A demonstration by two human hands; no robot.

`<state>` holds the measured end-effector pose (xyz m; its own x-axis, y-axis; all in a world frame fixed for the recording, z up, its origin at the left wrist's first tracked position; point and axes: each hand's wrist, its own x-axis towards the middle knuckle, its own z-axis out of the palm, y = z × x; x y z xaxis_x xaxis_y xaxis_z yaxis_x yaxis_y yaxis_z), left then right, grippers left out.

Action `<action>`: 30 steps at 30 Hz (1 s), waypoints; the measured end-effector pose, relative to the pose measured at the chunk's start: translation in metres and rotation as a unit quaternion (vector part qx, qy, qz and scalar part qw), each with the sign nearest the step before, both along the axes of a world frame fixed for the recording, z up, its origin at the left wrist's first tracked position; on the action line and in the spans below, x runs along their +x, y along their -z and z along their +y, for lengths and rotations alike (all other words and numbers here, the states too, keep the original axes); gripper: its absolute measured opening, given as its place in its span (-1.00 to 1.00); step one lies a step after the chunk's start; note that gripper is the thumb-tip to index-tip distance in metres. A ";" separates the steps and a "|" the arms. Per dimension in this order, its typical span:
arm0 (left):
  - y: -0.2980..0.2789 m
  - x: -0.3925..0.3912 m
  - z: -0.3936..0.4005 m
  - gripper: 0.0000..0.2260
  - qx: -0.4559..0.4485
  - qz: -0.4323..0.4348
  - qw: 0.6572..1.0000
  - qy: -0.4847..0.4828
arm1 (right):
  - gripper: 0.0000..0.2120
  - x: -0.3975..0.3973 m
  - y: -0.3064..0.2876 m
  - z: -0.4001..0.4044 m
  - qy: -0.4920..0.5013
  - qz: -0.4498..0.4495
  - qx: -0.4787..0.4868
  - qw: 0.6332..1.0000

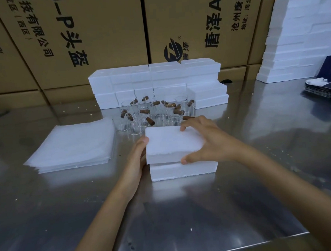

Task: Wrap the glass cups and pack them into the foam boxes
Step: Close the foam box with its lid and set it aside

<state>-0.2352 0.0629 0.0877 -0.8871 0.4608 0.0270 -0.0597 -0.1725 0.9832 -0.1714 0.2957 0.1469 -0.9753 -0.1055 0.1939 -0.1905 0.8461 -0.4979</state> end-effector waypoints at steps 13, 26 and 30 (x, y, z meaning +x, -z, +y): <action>0.003 -0.007 -0.003 -0.69 -0.016 0.012 0.998 -0.052 | -0.28 -0.006 0.003 0.008 -0.027 -0.015 0.017 0.999; -0.004 0.005 0.003 -0.76 -0.039 0.003 0.996 -0.074 | -0.30 -0.003 0.014 0.013 -0.051 -0.028 -0.005 0.998; -0.006 0.010 0.004 -0.59 -0.055 0.008 0.995 -0.086 | -0.30 -0.006 0.013 0.015 -0.063 -0.031 -0.006 0.998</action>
